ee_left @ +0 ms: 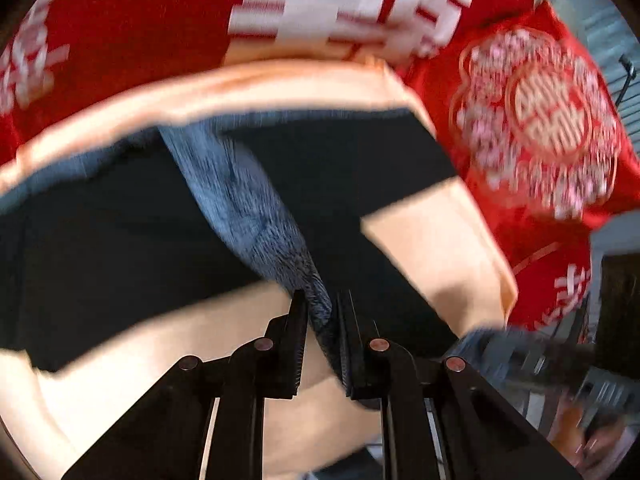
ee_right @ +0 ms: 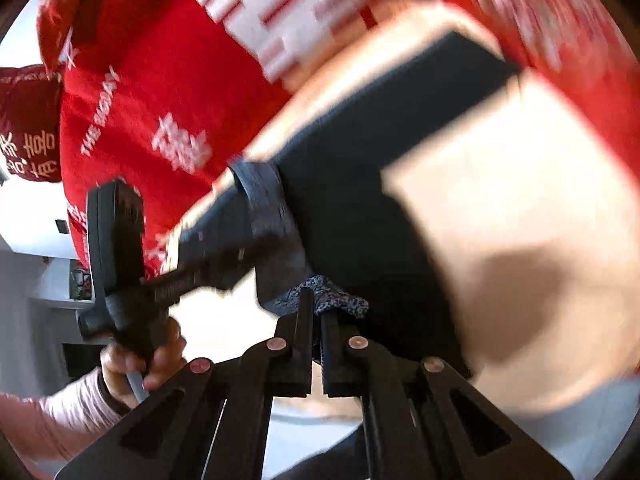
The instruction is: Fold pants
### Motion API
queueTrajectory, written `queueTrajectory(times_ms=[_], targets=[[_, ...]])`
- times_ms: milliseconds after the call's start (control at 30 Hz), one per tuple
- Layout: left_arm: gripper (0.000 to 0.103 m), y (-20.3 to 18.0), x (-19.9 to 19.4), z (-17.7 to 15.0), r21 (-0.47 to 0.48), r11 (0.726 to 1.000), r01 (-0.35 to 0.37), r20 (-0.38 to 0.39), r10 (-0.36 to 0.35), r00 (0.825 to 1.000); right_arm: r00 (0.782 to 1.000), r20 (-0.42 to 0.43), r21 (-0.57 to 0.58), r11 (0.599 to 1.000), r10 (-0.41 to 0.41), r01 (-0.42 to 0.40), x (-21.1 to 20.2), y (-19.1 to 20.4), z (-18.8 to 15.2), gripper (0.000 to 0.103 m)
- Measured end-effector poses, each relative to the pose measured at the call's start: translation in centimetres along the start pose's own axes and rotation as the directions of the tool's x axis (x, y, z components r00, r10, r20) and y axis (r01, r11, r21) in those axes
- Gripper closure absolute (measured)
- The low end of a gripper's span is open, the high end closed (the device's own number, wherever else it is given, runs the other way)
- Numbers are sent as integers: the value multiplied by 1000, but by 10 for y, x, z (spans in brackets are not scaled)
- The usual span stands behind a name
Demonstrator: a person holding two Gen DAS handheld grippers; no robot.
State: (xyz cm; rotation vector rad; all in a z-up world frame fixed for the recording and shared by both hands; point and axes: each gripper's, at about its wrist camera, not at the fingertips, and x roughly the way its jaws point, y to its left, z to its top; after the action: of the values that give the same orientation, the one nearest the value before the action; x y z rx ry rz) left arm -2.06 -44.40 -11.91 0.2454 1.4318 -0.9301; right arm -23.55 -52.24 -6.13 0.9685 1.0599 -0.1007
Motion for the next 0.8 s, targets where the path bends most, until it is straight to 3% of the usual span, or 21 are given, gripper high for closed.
queueTrajectory(times_ms=[100,233,267,300,333,400,533,567,600,667,800], targets=[[87,0,-9,40,12,998,-59,73,58,996,997,49,-66,996,-55,58,-8,5,63,100],[85,21,-18,65,20,985,-169,122,165,979,987,101,-81,988,-122,130,-7,-8,145,100],[72,28,-19,65,17,981,-192,120,189,975,983,113,-79,984,-147,156,-6,-12,161,99],[41,35,-19,65,7,975,-220,117,218,969,979,118,-80,981,-169,179,-3,-15,175,99],[28,44,-18,62,-18,964,-264,122,264,957,974,114,-81,975,-196,205,4,-19,189,99],[22,57,-16,56,-52,950,-309,123,314,942,968,101,-95,966,-230,240,16,-23,214,99],[22,83,9,44,-96,918,-384,8,386,922,927,82,-138,918,-365,373,36,-32,240,95],[22,86,13,41,-99,913,-395,-6,397,918,917,62,-126,908,-394,399,38,-36,244,83],[22,88,16,40,-102,907,-408,-14,408,913,913,42,-113,906,-405,407,38,-39,249,57],[22,91,21,38,-112,895,-431,-26,431,902,906,57,-109,900,-418,422,27,-39,250,27],[22,85,38,49,-134,885,-446,-38,445,895,910,85,-190,890,-405,414,9,-25,239,27]])
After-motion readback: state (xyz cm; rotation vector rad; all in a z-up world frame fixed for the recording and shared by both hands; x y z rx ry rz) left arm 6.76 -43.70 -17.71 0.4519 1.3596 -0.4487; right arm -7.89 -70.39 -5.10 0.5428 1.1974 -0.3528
